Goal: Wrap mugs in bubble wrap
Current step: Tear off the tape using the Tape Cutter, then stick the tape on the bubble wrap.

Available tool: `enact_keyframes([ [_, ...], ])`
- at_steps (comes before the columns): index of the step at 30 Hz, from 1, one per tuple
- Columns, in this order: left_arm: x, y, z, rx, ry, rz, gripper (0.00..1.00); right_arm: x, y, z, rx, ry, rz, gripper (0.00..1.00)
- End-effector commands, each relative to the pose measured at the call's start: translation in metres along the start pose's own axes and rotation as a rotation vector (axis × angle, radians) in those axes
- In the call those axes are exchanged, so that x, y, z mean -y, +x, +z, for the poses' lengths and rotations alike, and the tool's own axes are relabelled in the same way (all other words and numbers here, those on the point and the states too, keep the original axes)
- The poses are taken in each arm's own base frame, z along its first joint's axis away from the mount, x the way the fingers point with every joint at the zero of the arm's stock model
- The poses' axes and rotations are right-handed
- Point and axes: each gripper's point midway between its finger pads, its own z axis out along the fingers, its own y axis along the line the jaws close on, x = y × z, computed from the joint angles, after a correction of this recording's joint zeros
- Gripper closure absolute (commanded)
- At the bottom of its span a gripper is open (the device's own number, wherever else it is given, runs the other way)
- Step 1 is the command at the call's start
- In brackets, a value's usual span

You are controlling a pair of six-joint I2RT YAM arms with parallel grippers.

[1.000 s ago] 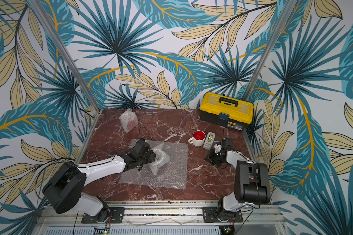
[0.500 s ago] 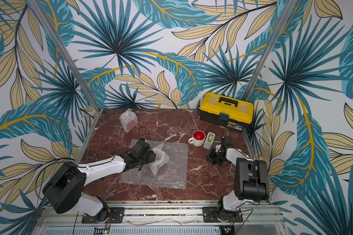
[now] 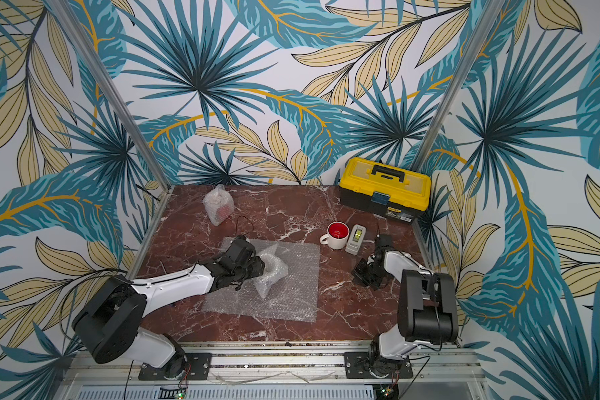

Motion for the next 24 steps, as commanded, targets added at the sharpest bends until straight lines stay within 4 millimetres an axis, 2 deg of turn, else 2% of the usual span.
enact_keyframes([
  [1,-0.010,0.014,0.003,-0.056,-0.044,0.043,0.52,-0.020,0.010,-0.032,0.058,-0.020,-0.057,1.00],
  [7,-0.006,0.017,-0.002,-0.056,0.001,0.070,0.52,-0.119,0.029,-0.073,0.047,-0.321,-0.226,1.00],
  [11,-0.007,0.019,-0.005,-0.049,0.017,0.076,0.52,-0.169,0.050,-0.083,-0.071,-0.440,-0.268,1.00],
  [17,-0.007,0.022,-0.003,-0.052,0.027,0.073,0.52,-0.227,0.082,-0.076,-0.227,-0.495,-0.336,1.00],
  [20,-0.005,0.021,-0.003,-0.050,0.033,0.074,0.52,-0.254,0.095,-0.075,-0.246,-0.528,-0.372,1.00],
  [24,-0.004,0.020,-0.003,-0.050,0.034,0.074,0.52,-0.281,0.113,-0.071,-0.268,-0.540,-0.421,1.00],
])
